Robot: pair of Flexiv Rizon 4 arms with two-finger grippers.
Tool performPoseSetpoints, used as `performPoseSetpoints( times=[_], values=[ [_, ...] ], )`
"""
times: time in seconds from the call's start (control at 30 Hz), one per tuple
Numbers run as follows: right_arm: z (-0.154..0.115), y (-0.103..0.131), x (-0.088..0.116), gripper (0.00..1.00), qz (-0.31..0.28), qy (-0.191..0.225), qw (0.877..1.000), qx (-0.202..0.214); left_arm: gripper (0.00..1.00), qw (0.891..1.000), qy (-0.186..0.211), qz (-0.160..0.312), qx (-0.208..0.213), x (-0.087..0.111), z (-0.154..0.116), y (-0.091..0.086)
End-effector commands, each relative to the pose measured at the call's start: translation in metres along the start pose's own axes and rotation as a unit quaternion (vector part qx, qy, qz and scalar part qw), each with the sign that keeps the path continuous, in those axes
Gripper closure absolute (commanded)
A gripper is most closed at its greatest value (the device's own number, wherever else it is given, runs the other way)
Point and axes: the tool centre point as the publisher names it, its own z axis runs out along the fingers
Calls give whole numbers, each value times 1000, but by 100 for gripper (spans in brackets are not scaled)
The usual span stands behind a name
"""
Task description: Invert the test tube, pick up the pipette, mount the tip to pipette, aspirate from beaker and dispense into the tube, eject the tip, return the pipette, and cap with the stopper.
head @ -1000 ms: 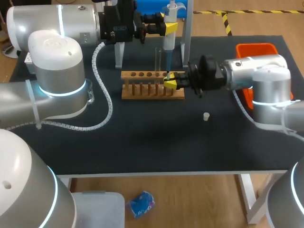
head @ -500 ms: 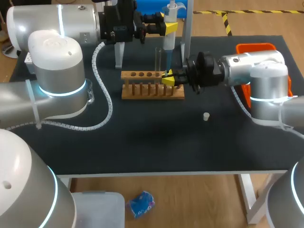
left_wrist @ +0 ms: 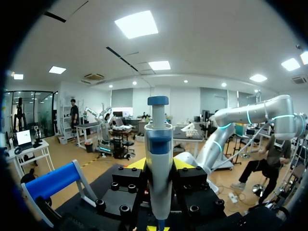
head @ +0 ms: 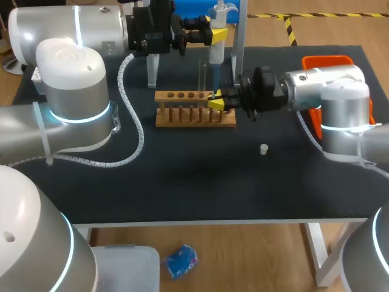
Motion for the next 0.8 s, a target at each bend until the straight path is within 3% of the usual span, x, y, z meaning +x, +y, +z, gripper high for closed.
performPoseSetpoints(
  times=[0.03, 0.8],
  values=[
    [-1, 1, 2, 100, -1, -1, 1000, 0, 100, 1000, 2, 0, 0, -1, -1, 0],
    [0, 2, 5, 100, -1, 1, 1000, 1, 100, 1000, 2, 0, 0, -1, -1, 0]
  ],
)
